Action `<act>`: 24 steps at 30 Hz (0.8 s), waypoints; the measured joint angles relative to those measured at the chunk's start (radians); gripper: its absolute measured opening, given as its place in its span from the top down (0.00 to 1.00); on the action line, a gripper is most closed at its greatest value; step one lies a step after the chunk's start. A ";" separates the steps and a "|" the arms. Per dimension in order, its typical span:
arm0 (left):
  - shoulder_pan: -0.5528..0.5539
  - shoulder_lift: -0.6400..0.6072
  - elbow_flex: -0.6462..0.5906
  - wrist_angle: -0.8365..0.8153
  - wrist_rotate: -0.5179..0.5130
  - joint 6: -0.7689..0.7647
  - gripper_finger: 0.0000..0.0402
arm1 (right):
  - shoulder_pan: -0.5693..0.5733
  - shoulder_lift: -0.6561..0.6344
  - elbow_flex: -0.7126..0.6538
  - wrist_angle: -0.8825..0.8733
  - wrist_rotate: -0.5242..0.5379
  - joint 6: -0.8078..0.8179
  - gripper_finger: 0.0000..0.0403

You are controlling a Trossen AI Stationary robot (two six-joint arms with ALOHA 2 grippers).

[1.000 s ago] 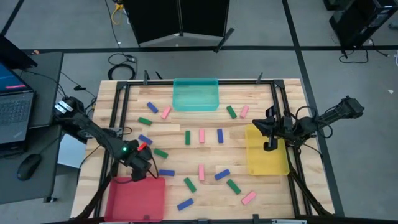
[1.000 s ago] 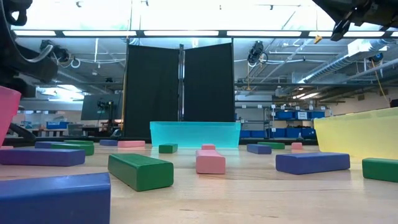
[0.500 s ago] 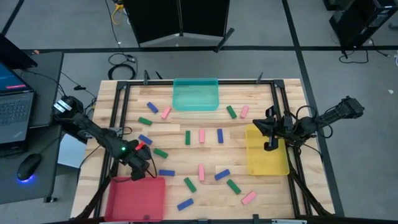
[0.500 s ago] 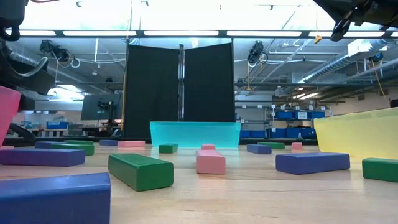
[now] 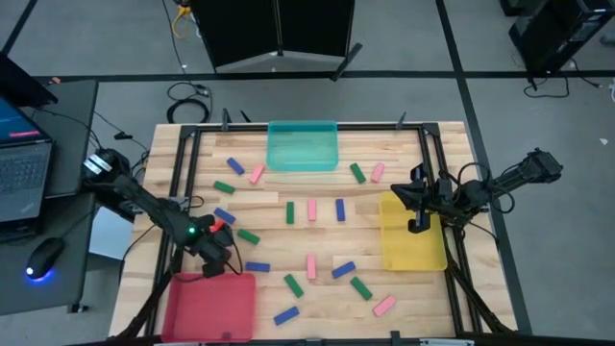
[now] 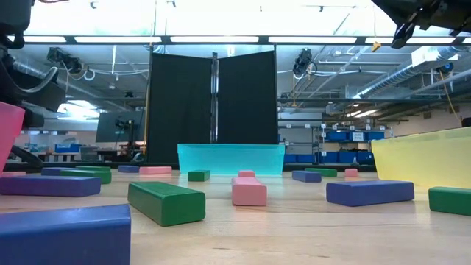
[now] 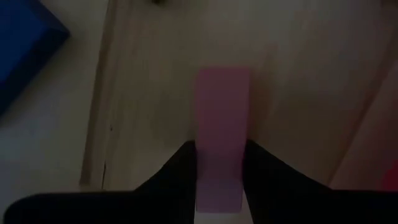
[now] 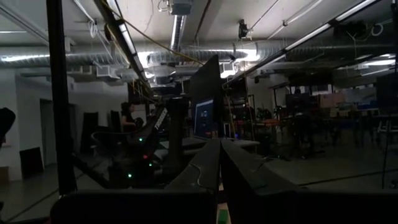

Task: Sort blocks
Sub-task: Put the pink block into the red bin

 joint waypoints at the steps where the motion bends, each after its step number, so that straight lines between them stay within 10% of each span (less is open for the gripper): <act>1: 0.000 0.000 0.021 -0.020 -0.013 0.007 0.75 | 0.000 0.000 0.000 0.000 0.000 0.000 0.94; 12: -0.058 -0.094 0.398 -0.250 -0.142 0.048 0.75 | -0.019 0.000 0.000 0.009 0.000 0.008 0.94; 24: -0.237 0.166 0.451 0.089 0.118 -0.084 0.75 | -0.061 0.048 0.020 0.070 0.000 0.092 0.94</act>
